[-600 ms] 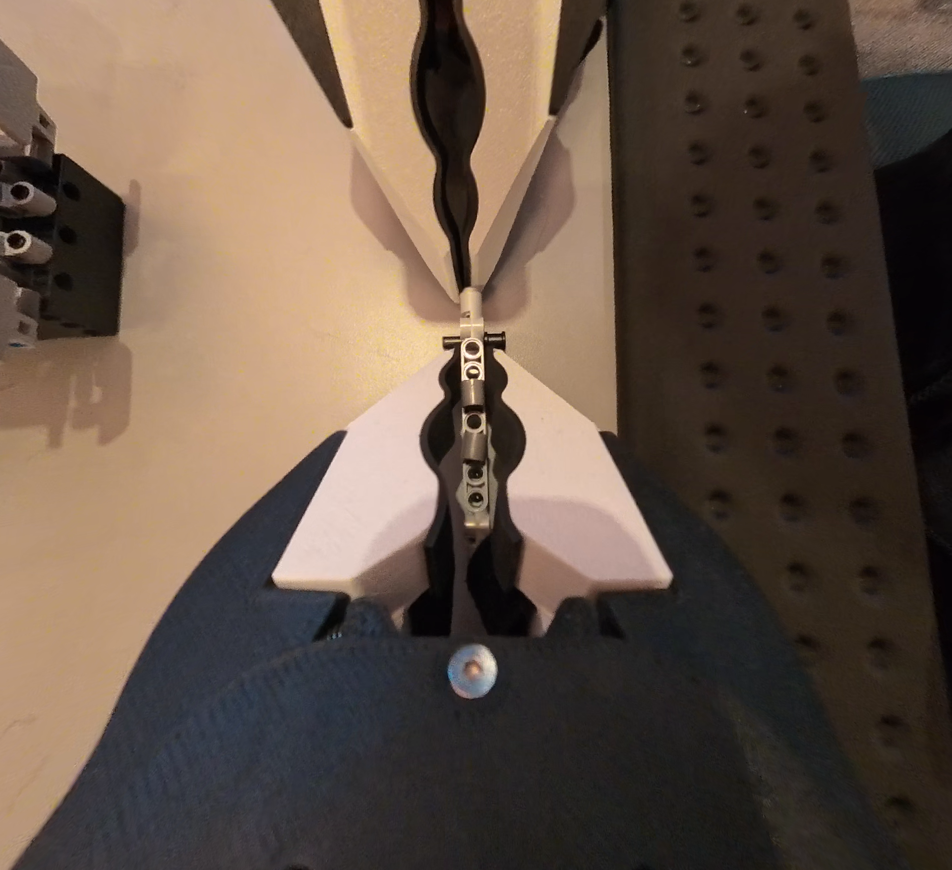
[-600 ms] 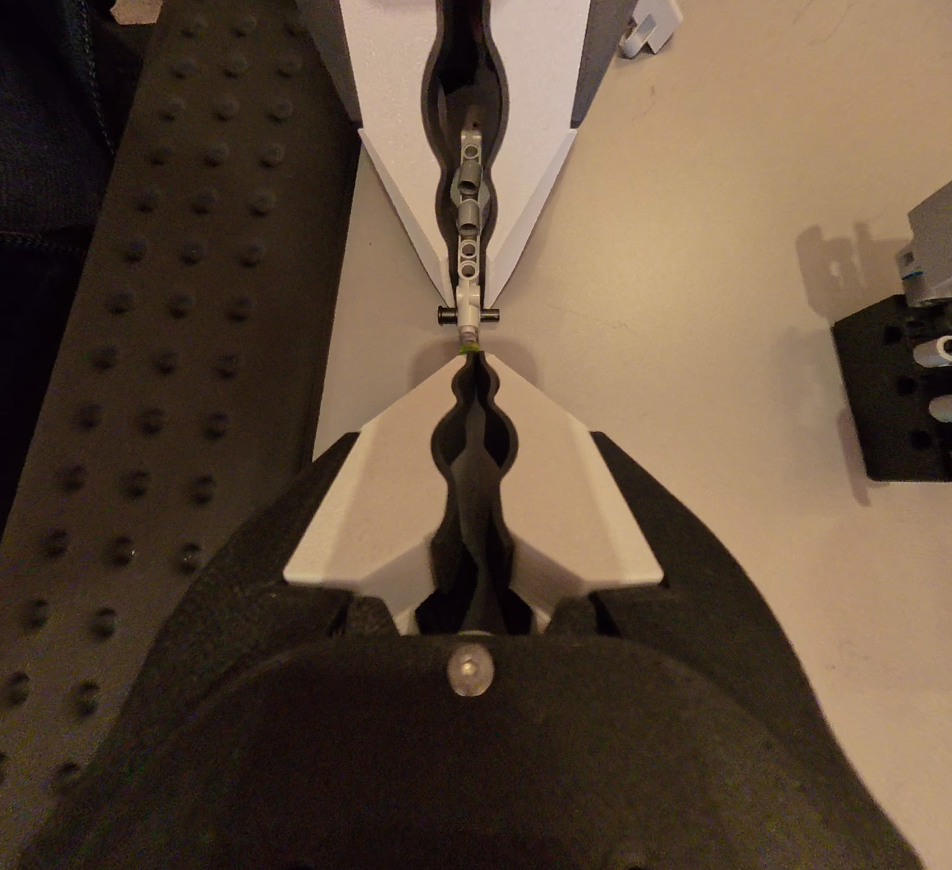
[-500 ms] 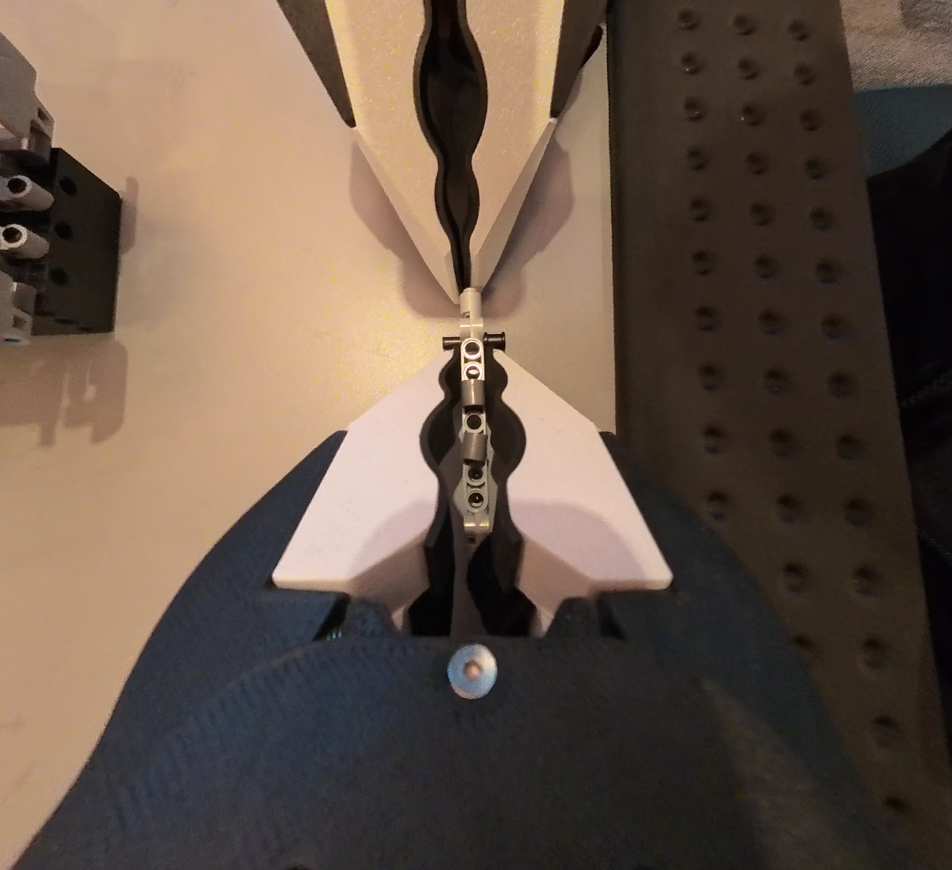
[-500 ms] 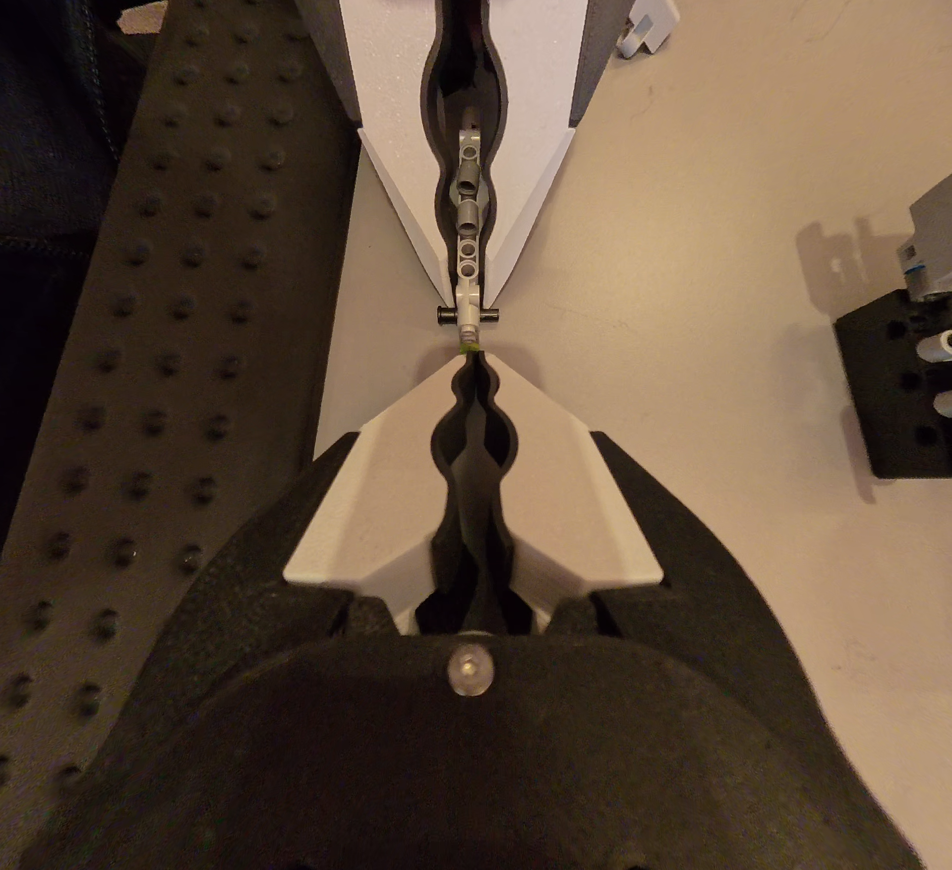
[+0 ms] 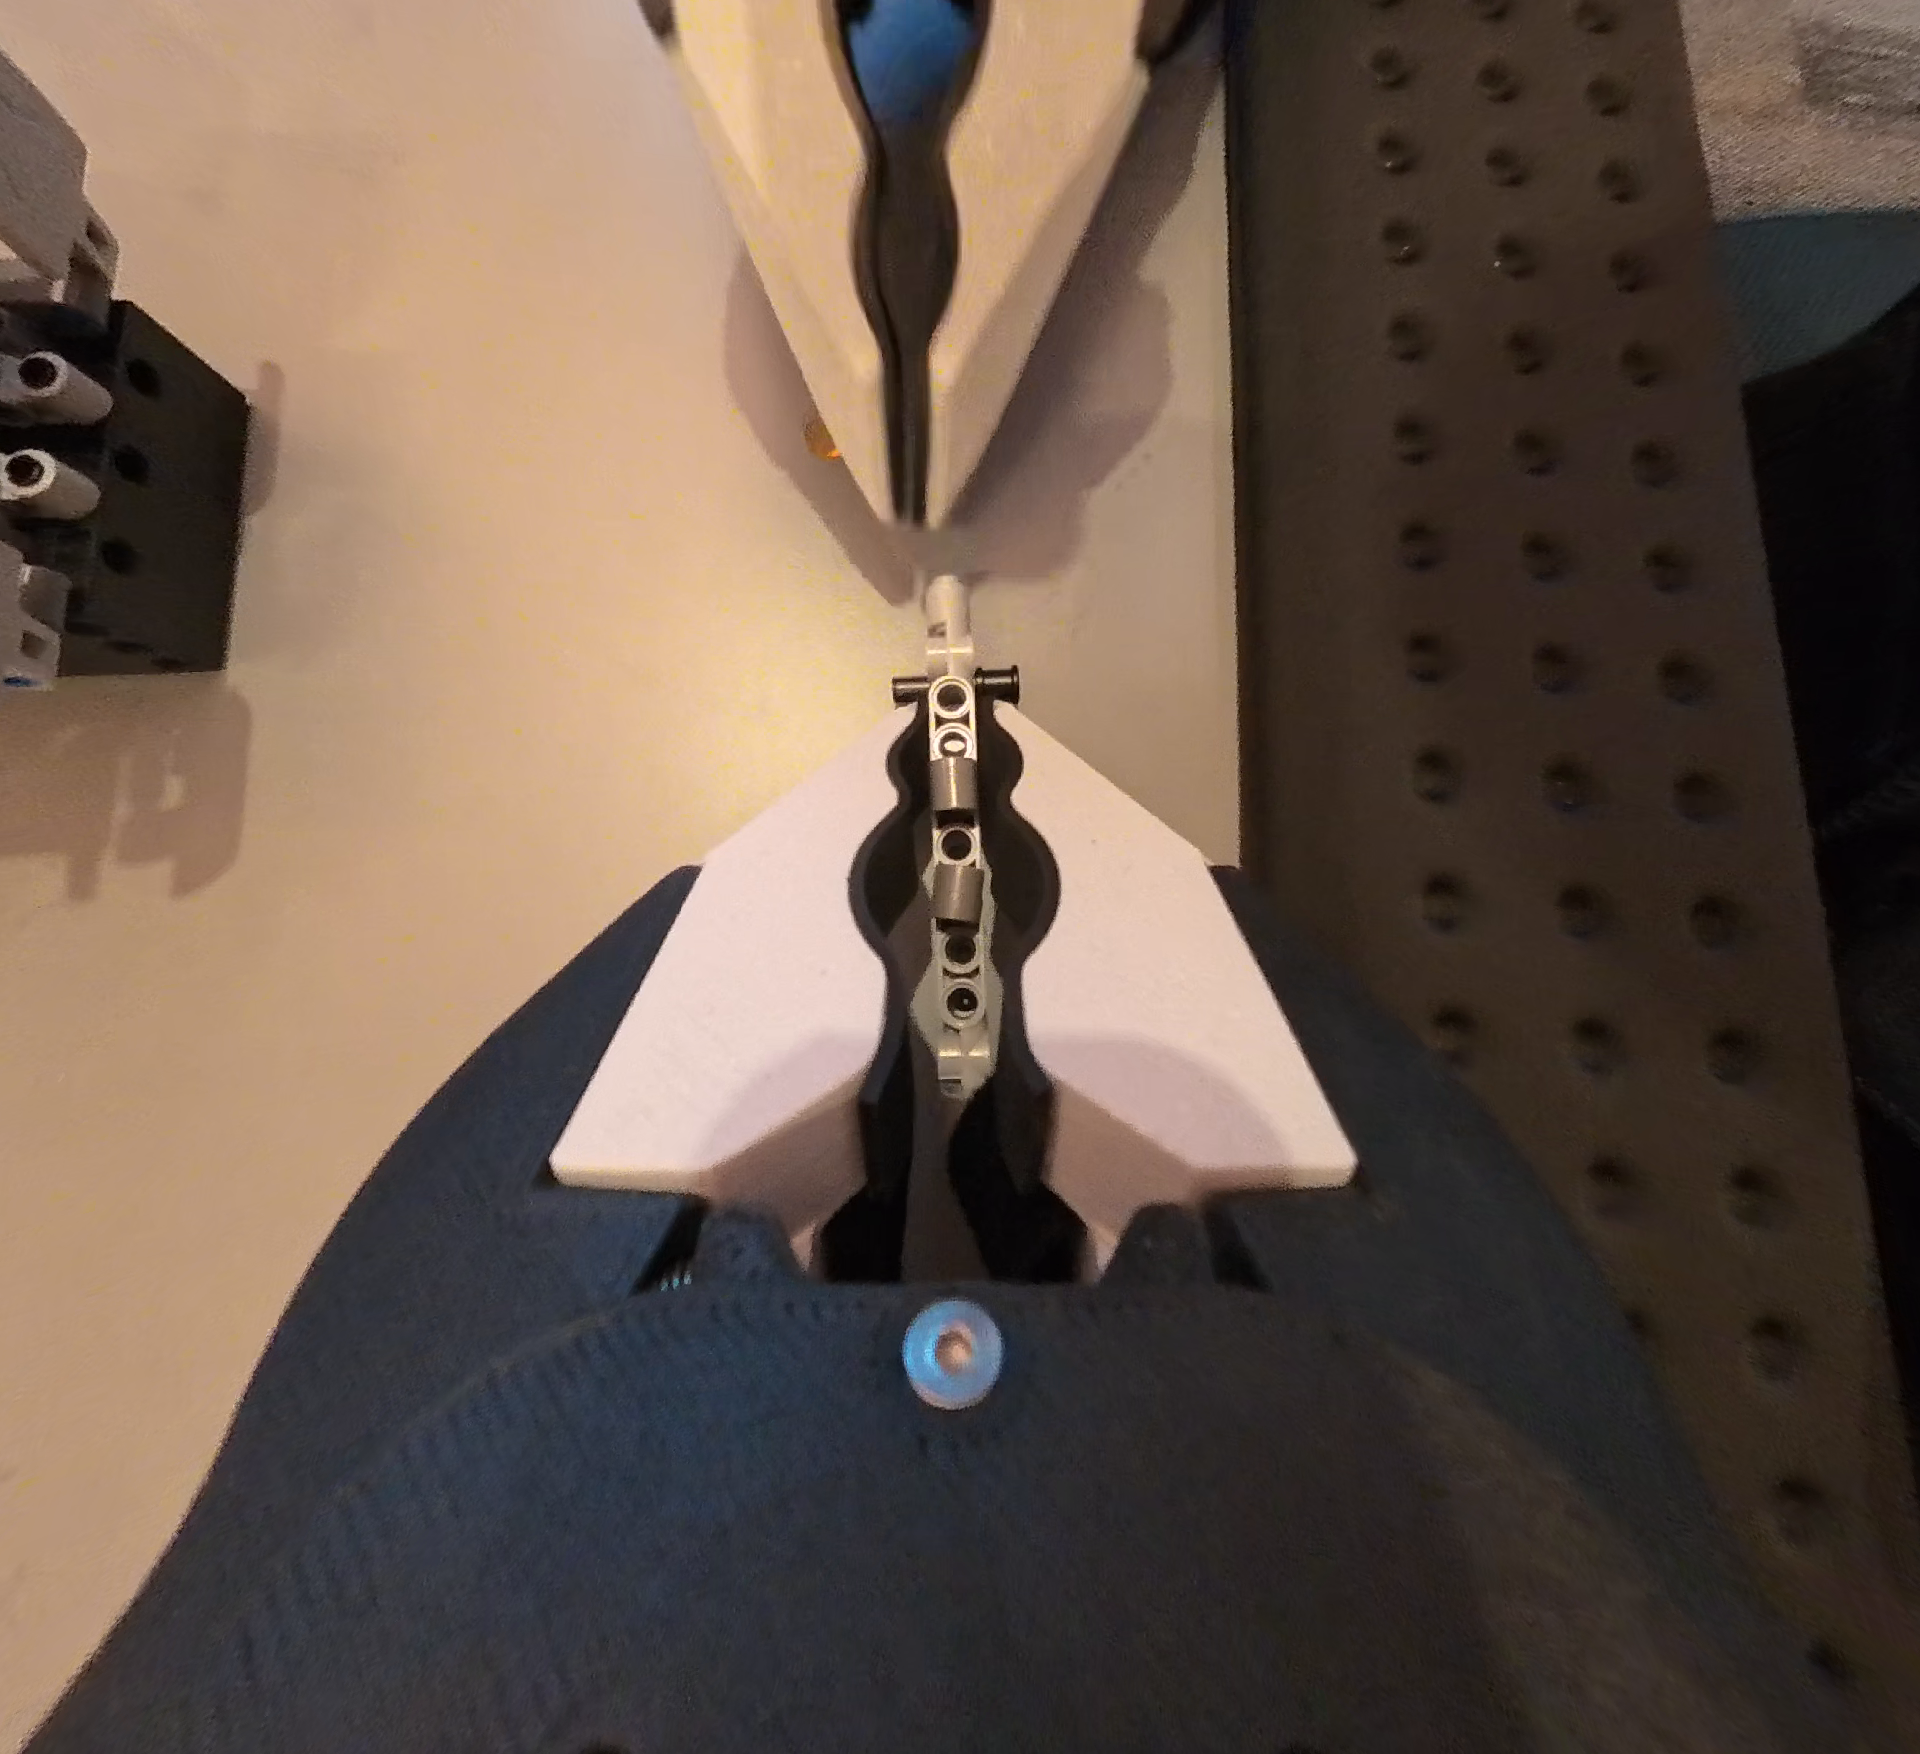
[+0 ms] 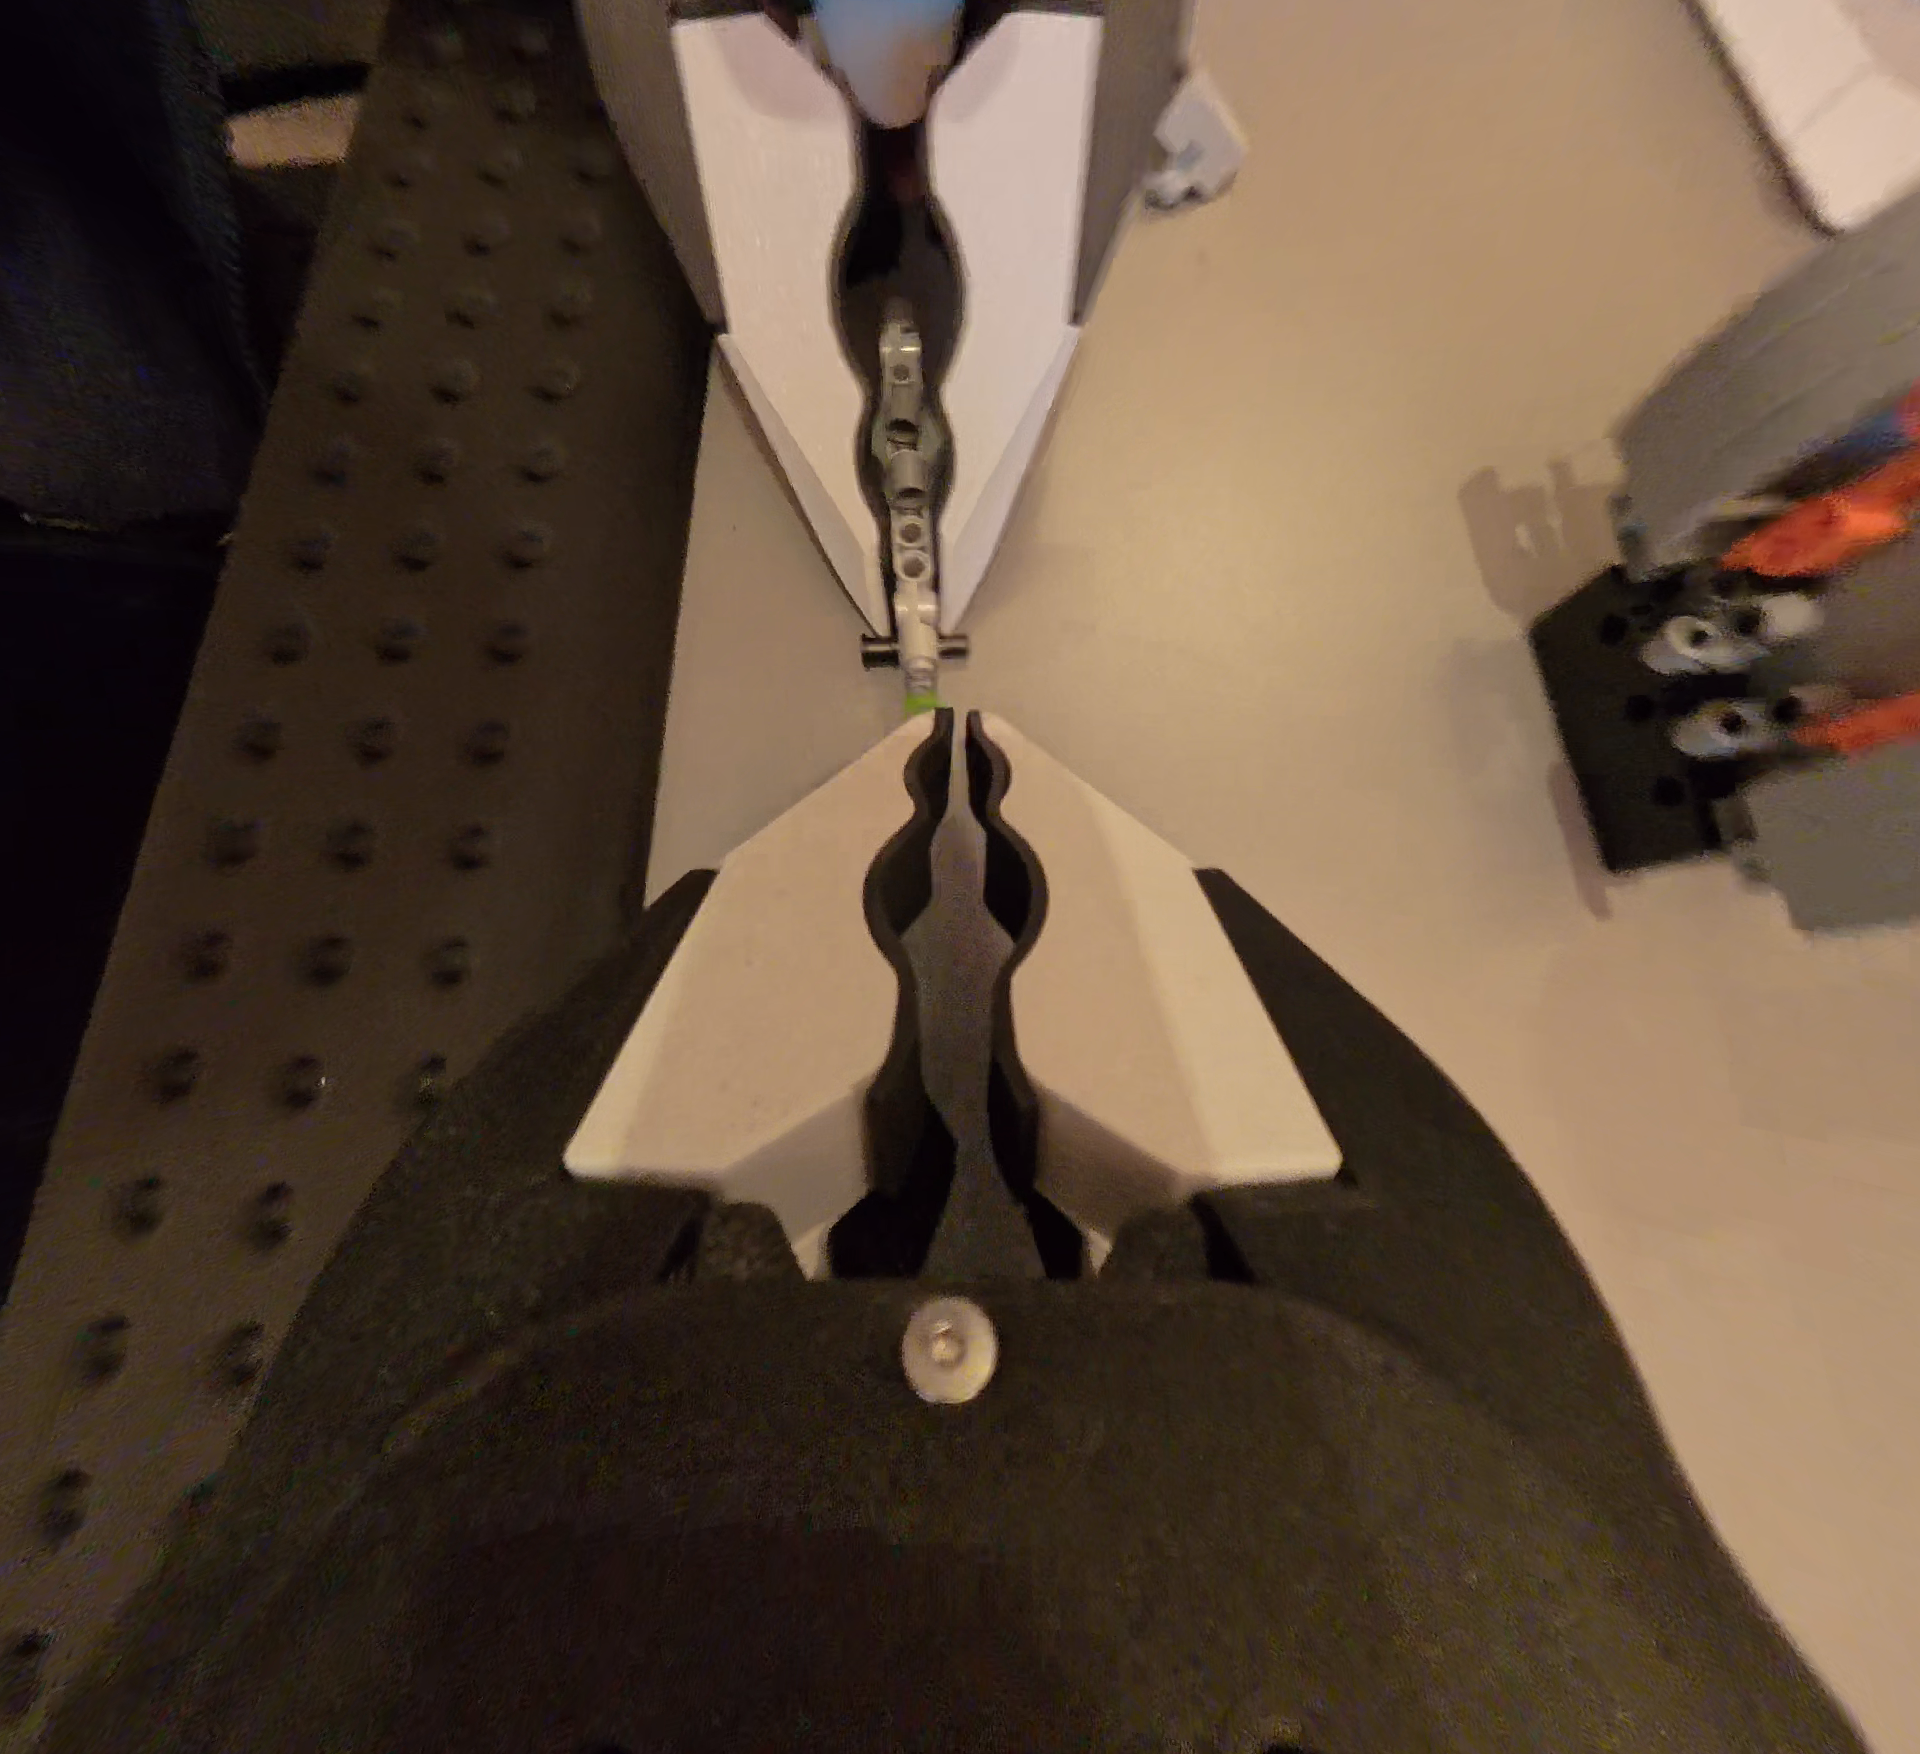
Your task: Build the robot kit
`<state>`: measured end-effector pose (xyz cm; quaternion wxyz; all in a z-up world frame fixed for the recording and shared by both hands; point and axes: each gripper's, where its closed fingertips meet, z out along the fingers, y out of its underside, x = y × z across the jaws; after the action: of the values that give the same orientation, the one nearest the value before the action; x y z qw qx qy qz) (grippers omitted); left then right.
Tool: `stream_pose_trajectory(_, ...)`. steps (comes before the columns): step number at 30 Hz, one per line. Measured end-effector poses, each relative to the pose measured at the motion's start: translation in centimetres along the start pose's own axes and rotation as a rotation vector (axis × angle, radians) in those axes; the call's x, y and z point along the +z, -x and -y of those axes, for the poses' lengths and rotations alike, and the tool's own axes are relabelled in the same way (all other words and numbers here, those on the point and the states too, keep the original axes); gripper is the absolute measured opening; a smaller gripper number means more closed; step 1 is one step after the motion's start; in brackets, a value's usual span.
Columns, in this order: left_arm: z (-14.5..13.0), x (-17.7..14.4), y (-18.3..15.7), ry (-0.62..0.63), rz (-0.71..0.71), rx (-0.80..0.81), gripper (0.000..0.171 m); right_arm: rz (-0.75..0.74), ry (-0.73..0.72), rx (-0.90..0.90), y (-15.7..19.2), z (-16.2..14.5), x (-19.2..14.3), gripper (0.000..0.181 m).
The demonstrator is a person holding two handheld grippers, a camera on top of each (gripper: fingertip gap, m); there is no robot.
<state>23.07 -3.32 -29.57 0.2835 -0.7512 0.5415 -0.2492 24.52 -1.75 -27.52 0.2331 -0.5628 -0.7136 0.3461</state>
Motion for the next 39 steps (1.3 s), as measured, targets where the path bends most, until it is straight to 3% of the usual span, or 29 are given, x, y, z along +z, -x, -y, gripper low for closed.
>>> stream_pose_trajectory(4,-0.3,-0.3,0.6,0.008,0.050,0.023,0.006,-0.061,-0.049,0.110,-2.2,-0.9,-2.8,0.008)
stream_pose_trajectory(11,-0.3,-0.3,0.3,0.012,0.040,0.023,0.015,-0.093,0.071,0.093,-2.5,-3.3,-2.3,0.018)
stream_pose_trajectory(19,-0.2,-0.3,0.0,0.015,0.034,0.023,0.023,-0.097,0.103,0.036,-2.2,-3.3,-1.0,0.000)
stream_pose_trajectory(26,-0.3,-0.4,0.3,0.025,0.061,0.024,0.029,-0.073,0.084,0.037,-1.8,-3.0,-0.8,0.000)
stream_pose_trajectory(31,-0.1,-0.6,0.4,0.012,0.044,0.004,0.025,-0.101,0.078,0.064,-2.6,-2.6,-0.7,0.013)
stream_pose_trajectory(39,0.1,-1.0,1.0,-0.007,0.061,-0.029,0.037,-0.093,0.081,0.053,-2.5,-2.5,-0.4,0.005)
